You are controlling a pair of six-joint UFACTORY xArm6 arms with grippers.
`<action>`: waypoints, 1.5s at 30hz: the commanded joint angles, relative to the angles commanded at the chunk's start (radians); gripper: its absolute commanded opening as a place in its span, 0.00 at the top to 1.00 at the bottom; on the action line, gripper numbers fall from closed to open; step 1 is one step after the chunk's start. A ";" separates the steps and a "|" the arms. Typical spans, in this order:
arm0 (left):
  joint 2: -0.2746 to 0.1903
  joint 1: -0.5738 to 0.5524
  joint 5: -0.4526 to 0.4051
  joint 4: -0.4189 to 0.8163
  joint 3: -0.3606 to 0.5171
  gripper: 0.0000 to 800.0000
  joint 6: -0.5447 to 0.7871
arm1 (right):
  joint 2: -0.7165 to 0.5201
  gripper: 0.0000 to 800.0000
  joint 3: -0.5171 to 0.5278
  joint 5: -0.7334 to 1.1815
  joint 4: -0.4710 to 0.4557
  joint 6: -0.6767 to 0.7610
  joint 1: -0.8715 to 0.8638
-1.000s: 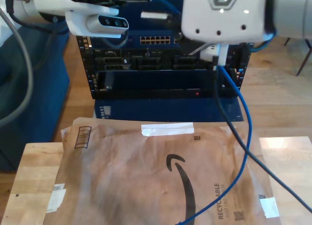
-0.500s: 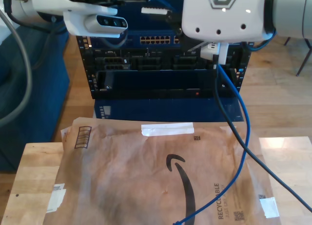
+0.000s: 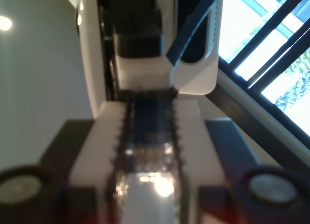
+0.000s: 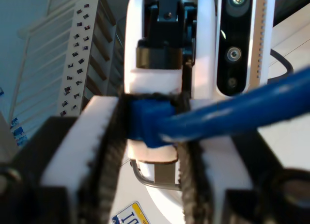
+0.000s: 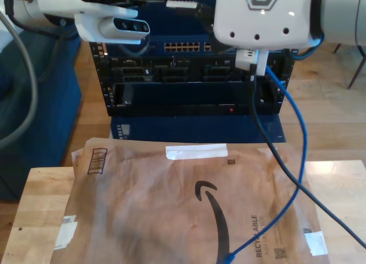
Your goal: Grab the cable and plug it in
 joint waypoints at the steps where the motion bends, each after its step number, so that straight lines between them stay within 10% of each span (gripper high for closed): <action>1: 0.000 0.000 0.002 0.000 0.000 0.99 -0.002 | 0.000 0.80 0.000 0.000 0.000 0.000 0.000; 5: 0.000 0.000 0.003 0.000 -0.002 0.96 -0.002 | -0.002 0.89 0.000 0.000 0.000 0.002 0.000; 8: 0.000 -0.002 0.028 0.000 0.011 0.32 0.003 | -0.002 1.00 0.000 0.000 0.002 0.002 -0.002; 12: 0.002 -0.003 0.043 0.000 0.012 0.31 -0.003 | -0.002 1.00 0.000 0.000 0.002 0.003 0.000; 19: 0.000 0.002 0.037 0.002 0.000 0.02 -0.008 | 0.002 1.00 -0.005 -0.002 0.005 0.008 -0.003; 25: 0.003 0.121 -0.169 0.043 -0.035 0.01 0.006 | 0.069 1.00 -0.060 0.003 0.002 0.061 -0.009; 37: 0.051 0.242 -0.305 0.624 -0.269 0.00 0.109 | 0.178 1.00 -0.176 0.330 -0.040 0.198 -0.362; 45: 0.052 0.339 -0.299 0.885 -0.285 0.00 0.299 | 0.219 1.00 -0.193 0.505 -0.512 0.494 -0.402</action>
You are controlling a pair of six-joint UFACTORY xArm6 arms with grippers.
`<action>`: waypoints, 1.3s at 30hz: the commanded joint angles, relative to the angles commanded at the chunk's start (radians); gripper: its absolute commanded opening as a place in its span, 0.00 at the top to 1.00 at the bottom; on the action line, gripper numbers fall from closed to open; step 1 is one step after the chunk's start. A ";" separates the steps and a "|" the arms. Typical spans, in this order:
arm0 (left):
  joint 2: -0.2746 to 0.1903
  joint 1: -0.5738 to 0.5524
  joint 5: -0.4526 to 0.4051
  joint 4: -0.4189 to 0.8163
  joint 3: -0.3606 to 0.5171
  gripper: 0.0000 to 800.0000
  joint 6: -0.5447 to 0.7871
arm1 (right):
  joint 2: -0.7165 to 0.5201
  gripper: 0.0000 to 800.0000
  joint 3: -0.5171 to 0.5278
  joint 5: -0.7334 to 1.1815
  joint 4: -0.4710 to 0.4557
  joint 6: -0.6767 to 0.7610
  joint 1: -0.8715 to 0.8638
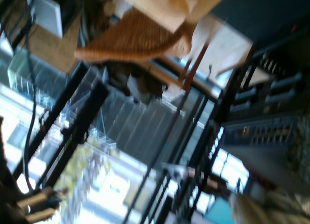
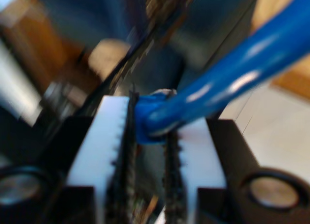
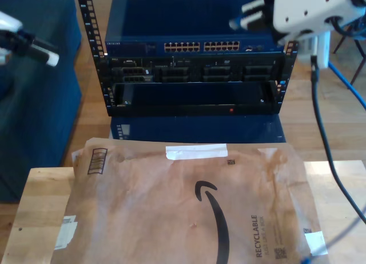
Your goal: Grab the cable and plug it in
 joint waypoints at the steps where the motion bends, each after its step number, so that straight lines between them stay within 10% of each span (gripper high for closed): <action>1: 0.000 0.008 0.000 0.048 -0.009 0.00 0.029 | 0.005 1.00 0.000 0.026 -0.038 0.011 -0.003; 12: -0.005 0.117 -0.006 0.562 0.012 0.00 0.359 | 0.087 1.00 0.061 0.242 -0.256 0.057 -0.064; 20: -0.044 0.344 -0.043 0.600 0.206 0.00 0.649 | 0.089 1.00 0.091 0.242 -0.347 0.101 -0.063; 31: -0.324 0.460 -0.334 0.845 0.655 0.00 0.810 | 0.072 1.00 0.146 0.241 -0.373 0.104 -0.066; 39: -0.482 0.672 -0.347 0.890 0.956 0.00 1.060 | 0.048 1.00 0.180 0.241 -0.373 0.104 -0.064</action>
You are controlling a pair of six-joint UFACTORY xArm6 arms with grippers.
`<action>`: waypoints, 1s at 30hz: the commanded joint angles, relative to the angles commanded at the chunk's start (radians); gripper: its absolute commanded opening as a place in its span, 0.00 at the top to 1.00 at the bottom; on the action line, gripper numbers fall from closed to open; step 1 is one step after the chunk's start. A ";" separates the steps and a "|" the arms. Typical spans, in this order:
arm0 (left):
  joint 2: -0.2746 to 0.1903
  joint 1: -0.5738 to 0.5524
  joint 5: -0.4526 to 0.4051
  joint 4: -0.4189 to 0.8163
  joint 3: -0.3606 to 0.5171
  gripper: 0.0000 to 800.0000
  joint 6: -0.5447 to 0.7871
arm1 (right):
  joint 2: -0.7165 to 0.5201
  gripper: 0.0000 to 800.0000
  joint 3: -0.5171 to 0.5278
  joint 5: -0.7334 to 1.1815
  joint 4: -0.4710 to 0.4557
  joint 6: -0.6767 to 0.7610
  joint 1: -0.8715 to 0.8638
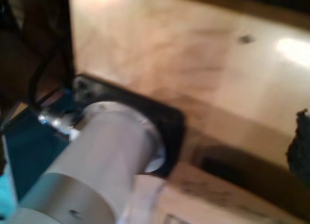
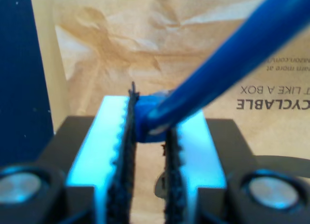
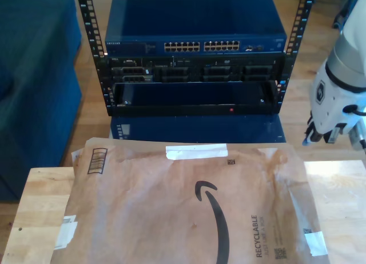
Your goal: Grab the cable and plug it in
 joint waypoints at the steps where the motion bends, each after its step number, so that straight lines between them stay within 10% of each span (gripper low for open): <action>1: -0.018 0.031 0.000 0.002 0.041 0.00 0.031 | -0.002 1.00 0.008 0.000 0.000 0.000 -0.002; 12: -0.244 0.173 0.005 0.044 0.293 0.00 0.213 | -0.031 1.00 0.078 -0.006 0.002 0.002 -0.003; 30: -0.249 0.311 -0.146 0.109 0.433 0.00 0.373 | -0.040 1.00 0.104 -0.107 0.003 0.002 0.000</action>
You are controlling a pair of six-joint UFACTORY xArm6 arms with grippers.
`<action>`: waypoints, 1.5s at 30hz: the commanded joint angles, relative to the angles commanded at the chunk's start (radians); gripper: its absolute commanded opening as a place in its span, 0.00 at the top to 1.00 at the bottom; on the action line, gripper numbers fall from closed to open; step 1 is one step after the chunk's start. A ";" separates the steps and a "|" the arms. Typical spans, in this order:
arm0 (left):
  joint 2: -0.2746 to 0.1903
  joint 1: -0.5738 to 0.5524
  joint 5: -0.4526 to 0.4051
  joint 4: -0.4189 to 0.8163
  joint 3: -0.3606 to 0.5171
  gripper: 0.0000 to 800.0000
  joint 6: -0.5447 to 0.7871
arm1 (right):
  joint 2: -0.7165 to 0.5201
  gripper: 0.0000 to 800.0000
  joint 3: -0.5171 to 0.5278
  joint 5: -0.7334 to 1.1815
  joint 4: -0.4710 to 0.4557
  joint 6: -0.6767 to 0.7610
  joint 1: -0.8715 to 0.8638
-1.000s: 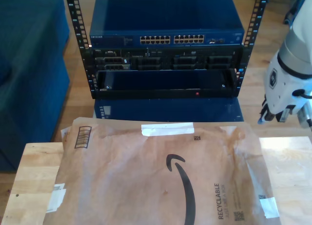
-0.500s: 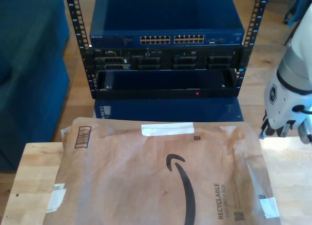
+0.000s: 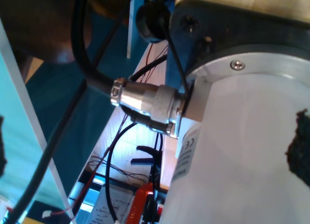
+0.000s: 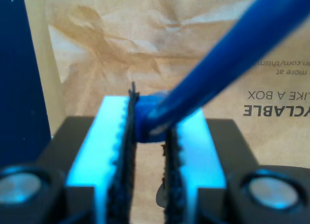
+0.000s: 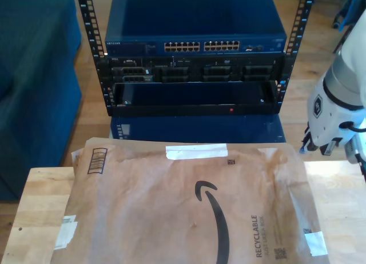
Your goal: Grab the cable and plug it in
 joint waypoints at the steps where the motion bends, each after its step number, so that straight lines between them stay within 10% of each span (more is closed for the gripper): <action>1: 0.000 0.005 -0.026 0.000 0.006 0.00 0.002 | 0.002 1.00 0.002 0.000 0.000 -0.002 0.000; 8: 0.000 0.157 -0.336 -0.006 0.132 0.00 0.083 | 0.002 1.00 0.017 -0.002 0.002 0.000 -0.002; 14: 0.029 0.166 -0.405 -0.029 0.175 0.00 0.141 | -0.003 1.00 0.017 -0.061 0.002 -0.002 -0.002; 45: 0.063 0.169 -0.402 -0.098 0.172 0.00 0.147 | 0.058 1.00 0.089 -0.669 0.031 -0.003 -0.072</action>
